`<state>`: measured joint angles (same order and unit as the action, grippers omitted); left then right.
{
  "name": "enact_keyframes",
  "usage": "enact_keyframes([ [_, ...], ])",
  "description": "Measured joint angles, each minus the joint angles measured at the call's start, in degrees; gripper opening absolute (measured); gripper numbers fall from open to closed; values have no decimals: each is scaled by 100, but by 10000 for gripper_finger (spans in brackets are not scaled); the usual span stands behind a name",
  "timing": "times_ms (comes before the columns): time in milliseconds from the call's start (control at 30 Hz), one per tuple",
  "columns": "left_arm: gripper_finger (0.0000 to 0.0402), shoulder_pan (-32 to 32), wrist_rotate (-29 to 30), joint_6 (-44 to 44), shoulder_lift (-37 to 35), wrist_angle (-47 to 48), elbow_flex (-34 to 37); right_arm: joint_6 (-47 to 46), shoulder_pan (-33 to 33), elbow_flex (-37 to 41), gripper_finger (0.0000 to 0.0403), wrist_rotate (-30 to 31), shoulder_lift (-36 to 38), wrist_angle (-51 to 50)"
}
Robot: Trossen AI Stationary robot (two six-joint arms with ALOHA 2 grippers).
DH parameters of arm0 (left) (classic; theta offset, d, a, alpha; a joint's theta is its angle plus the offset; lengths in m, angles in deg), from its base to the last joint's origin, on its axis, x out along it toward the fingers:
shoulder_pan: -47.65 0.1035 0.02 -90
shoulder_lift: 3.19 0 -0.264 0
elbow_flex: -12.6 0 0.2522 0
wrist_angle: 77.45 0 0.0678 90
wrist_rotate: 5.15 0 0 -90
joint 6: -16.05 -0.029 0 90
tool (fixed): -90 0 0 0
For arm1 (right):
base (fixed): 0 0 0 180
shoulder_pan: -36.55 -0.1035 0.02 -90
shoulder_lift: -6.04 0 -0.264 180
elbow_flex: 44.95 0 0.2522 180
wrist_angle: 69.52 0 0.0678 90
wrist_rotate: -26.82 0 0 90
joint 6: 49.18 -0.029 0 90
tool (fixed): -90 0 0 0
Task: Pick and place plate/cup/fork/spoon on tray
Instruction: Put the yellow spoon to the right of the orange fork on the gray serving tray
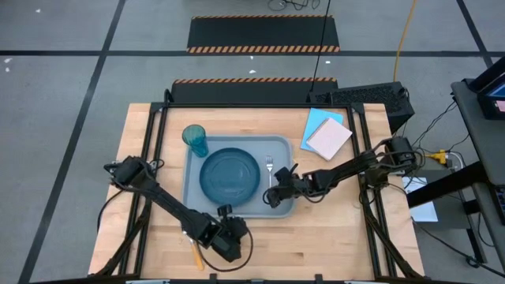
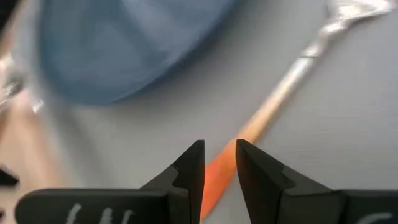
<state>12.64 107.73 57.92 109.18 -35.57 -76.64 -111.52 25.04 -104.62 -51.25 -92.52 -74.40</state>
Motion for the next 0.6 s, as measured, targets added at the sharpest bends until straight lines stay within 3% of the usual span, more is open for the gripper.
enact_keyframes([
  [100, 147, -192, 18, 169, -369, -9, -2, 406, -189, 0, 82, -328, 221, 94],
  [433, 147, -1454, 729, 995, -1142, 51, -11, 1507, -1170, -7, 82, -471, 1096, 415],
  [600, 147, -1701, 200, 1992, -1129, 784, -9, 2443, -1748, -7, 82, -925, 1107, 408],
])
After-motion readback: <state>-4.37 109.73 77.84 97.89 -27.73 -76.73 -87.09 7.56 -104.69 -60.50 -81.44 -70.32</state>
